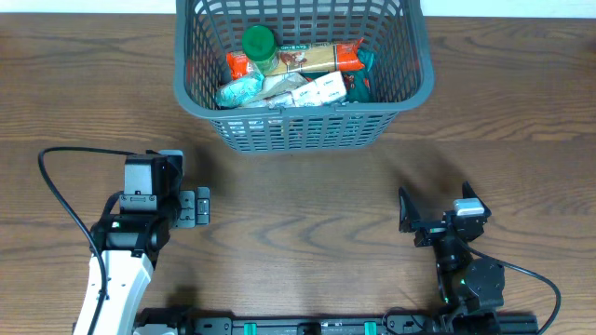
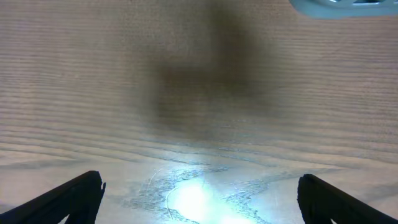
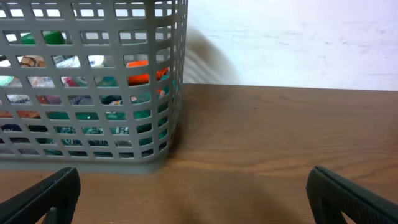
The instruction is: Pack container
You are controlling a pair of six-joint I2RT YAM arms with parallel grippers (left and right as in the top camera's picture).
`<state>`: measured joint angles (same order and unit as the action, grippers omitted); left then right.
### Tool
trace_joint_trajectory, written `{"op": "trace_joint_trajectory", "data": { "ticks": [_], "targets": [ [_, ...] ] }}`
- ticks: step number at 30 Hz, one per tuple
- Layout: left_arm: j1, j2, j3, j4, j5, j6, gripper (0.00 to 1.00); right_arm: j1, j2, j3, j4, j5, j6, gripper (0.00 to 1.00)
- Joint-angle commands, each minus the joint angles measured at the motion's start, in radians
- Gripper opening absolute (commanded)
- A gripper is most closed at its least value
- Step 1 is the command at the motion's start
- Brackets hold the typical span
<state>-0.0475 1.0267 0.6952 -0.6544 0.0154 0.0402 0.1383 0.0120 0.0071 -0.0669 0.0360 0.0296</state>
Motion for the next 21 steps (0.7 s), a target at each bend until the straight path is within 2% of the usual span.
{"op": "trace_joint_trajectory", "data": {
  "ticks": [1, 14, 21],
  "targets": [
    [0.003, 0.005, 0.002, -0.003, -0.008, -0.011, 0.98, -0.001, 0.0, -0.002, -0.006, -0.011, -0.008, 0.99],
    [0.003, 0.001, 0.002, -0.003, -0.008, -0.011, 0.99, -0.001, 0.0, -0.002, -0.006, -0.011, -0.008, 0.99],
    [0.003, -0.226, 0.002, -0.017, -0.008, -0.011, 0.99, -0.001, 0.0, -0.002, -0.006, -0.011, -0.008, 0.99]
  ]
}}
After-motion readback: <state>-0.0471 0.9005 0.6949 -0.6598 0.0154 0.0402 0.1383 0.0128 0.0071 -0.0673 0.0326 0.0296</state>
